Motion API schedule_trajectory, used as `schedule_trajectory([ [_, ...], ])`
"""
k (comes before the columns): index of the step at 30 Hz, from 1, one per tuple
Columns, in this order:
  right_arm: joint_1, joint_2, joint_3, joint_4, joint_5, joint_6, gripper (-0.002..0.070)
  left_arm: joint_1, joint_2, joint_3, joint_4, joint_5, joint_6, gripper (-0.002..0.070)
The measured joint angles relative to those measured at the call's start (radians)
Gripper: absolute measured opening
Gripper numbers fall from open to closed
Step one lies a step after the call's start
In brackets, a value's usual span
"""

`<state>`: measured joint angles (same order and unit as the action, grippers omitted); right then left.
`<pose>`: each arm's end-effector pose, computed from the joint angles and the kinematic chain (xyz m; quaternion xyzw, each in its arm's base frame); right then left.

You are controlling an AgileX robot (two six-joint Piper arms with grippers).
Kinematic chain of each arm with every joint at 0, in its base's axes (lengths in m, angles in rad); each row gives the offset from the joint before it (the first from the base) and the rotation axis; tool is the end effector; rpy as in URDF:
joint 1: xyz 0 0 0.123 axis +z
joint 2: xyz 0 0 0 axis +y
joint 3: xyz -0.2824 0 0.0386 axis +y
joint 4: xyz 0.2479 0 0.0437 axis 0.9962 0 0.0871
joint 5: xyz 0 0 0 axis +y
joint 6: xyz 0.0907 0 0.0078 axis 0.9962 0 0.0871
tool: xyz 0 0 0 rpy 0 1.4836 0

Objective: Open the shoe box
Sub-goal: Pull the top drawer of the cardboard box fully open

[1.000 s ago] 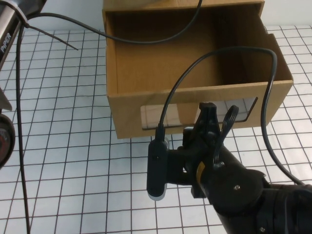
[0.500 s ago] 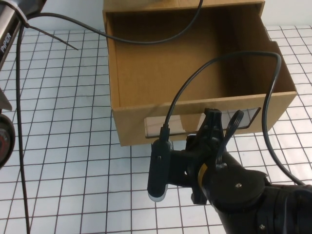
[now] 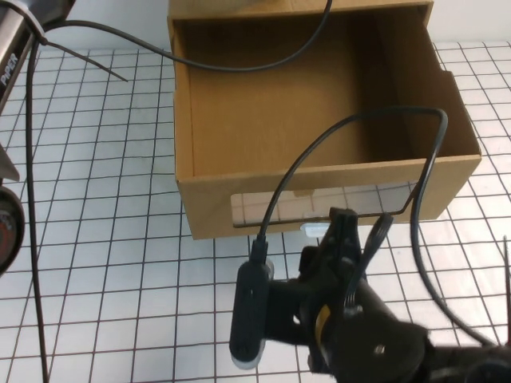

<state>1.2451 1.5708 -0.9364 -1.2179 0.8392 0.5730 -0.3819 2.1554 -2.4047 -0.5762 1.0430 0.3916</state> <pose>0.1575 0.2675 0.2421 -0.5916 0.6585 -0.2225 0.4085 0.4317 -0.2196 0.3935 0.3033 0.8166 -0.2809 0.4029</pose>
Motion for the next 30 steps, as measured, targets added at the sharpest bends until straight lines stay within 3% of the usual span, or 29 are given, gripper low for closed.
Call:
schedule_trajectory([
  [6,0.094,-0.023,0.0,0.027,0.146,0.0,0.0168,0.0,-0.006,0.0,0.0,0.004,0.0,-0.0003],
  [12,0.148,-0.165,-0.031,0.063,0.169,0.035,0.0022,0.002,-0.016,-0.048,0.009,0.076,0.0,-0.0003],
  [16,0.12,-0.258,-0.091,0.091,0.196,0.051,-0.0006,0.002,-0.021,-0.133,0.002,0.132,0.0,-0.0003],
  [23,-0.111,-0.369,-0.19,0.215,0.176,-0.014,-0.0011,0.002,-0.067,-0.269,0.018,0.215,-0.002,-0.0003],
  [30,-0.437,-0.452,-0.228,0.422,0.063,-0.118,-0.0013,0.002,-0.195,-0.244,0.21,0.228,-0.044,-0.0003],
])
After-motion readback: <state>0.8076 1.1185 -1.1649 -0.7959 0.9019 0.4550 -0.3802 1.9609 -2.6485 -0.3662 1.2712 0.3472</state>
